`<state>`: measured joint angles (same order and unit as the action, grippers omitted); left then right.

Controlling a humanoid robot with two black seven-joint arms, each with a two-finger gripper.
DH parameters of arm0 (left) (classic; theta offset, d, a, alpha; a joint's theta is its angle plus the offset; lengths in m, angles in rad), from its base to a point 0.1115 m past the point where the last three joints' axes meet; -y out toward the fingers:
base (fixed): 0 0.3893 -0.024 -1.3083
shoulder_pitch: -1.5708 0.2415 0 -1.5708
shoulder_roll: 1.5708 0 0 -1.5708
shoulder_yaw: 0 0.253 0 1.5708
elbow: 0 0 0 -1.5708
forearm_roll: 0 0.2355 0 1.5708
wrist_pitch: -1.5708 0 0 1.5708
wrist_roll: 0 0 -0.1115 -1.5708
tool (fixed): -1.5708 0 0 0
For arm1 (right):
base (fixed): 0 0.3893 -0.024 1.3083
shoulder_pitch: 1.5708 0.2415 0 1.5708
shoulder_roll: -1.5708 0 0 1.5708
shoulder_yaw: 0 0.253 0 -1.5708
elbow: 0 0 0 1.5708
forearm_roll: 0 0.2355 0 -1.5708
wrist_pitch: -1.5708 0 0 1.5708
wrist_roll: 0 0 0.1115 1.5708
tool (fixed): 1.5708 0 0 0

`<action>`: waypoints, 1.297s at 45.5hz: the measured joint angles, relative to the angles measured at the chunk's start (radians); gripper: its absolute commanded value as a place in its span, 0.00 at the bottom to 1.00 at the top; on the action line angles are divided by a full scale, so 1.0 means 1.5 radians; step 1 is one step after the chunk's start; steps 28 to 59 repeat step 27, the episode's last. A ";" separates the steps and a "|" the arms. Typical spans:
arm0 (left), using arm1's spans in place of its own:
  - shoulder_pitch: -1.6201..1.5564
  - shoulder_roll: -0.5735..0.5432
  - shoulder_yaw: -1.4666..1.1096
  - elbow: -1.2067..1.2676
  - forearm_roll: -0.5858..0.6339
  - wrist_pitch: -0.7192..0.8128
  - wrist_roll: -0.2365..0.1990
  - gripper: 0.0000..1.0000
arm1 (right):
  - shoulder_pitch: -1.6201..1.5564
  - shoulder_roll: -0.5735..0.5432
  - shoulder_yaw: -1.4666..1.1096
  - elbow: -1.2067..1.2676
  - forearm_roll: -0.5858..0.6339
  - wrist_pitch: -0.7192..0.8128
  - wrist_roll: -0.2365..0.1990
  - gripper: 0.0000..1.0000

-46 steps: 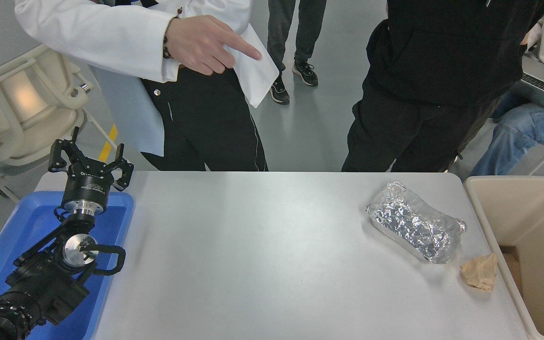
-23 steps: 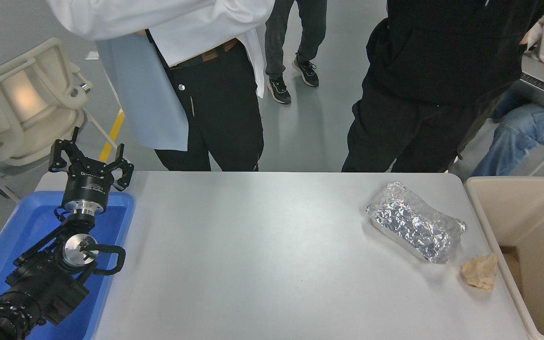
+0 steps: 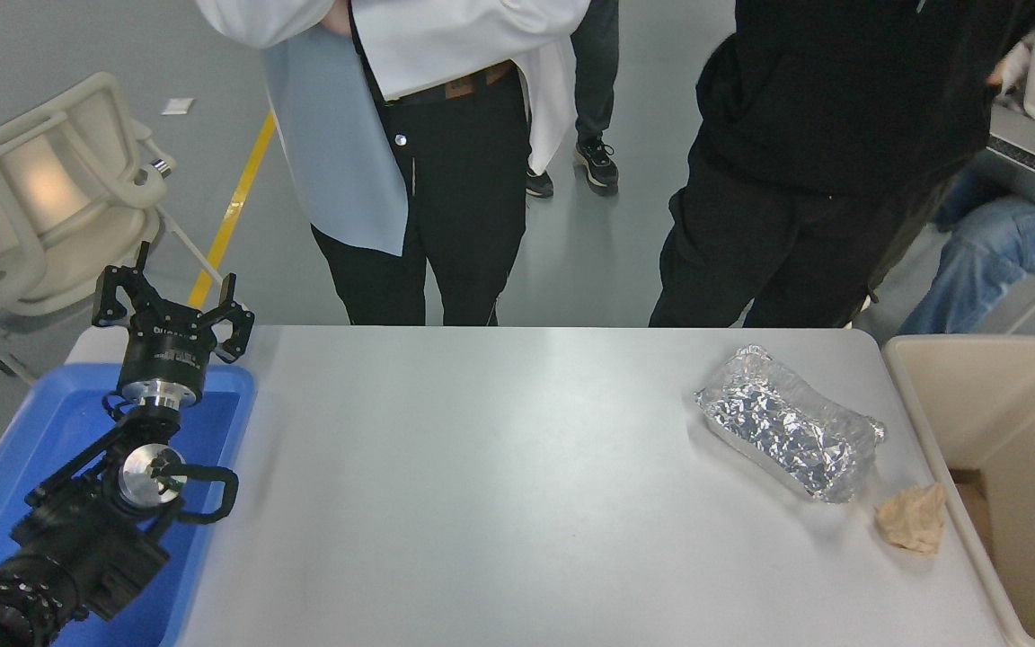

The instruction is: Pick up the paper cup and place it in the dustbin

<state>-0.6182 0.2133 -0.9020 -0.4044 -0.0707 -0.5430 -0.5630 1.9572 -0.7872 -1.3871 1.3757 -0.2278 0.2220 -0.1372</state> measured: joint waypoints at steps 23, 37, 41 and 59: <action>0.000 0.000 0.000 0.000 0.000 0.000 0.000 0.99 | 0.324 0.156 -0.043 0.117 0.089 0.312 0.003 1.00; 0.000 0.000 0.001 0.000 0.000 0.000 0.000 0.99 | 0.356 0.183 -0.042 0.123 0.099 0.334 0.003 1.00; 0.000 0.000 0.001 0.000 0.000 0.000 0.000 0.99 | 0.356 0.183 -0.042 0.123 0.099 0.334 0.003 1.00; 0.000 0.000 0.001 0.000 0.000 0.000 0.000 0.99 | 0.356 0.183 -0.042 0.123 0.099 0.334 0.003 1.00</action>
